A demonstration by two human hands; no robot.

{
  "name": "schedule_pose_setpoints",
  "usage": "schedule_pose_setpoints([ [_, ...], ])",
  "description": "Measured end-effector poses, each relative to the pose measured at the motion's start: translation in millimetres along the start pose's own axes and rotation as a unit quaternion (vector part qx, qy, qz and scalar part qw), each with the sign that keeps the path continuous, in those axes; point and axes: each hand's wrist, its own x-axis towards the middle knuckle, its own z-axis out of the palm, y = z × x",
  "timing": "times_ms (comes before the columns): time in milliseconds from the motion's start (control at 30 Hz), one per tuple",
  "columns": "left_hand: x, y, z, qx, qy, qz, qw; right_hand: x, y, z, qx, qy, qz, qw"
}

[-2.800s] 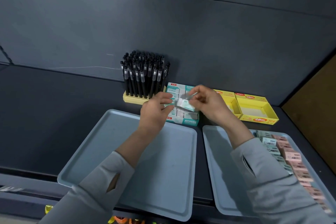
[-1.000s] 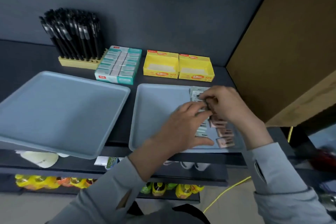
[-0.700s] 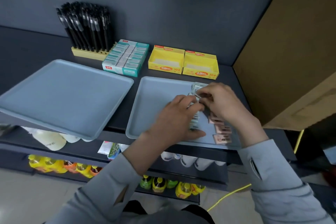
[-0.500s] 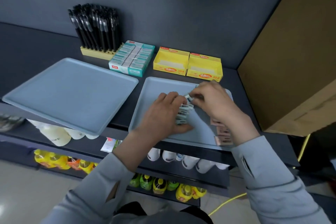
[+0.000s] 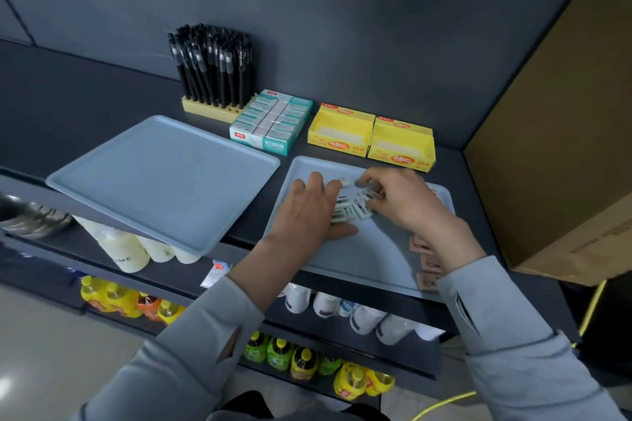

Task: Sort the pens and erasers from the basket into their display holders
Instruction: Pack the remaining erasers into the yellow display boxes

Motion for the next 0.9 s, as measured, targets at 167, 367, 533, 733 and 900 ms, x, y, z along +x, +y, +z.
schedule_pose_setpoints([
  [167, -9, -6, 7, -0.03, 0.014, 0.012, 0.999, 2, -1, 2, -0.002, -0.006, 0.013, 1.0],
  [367, -4, -5, 6, -0.022, -0.015, 0.018, 1.0, 6, -3, 0, -0.009, -0.037, 0.033, 0.999],
  [533, -3, -2, -3, -0.058, -0.011, 0.04, 0.997, 7, -5, -1, 0.004, -0.048, 0.038, 0.998],
  [733, -3, 9, -3, -0.069, 0.032, 0.043, 0.996, 6, -11, -1, 0.018, -0.055, 0.013, 0.998],
  [900, 6, -3, -13, -0.118, 0.079, -0.029, 0.989, 3, -10, -7, 0.038, -0.037, 0.015, 0.998],
])
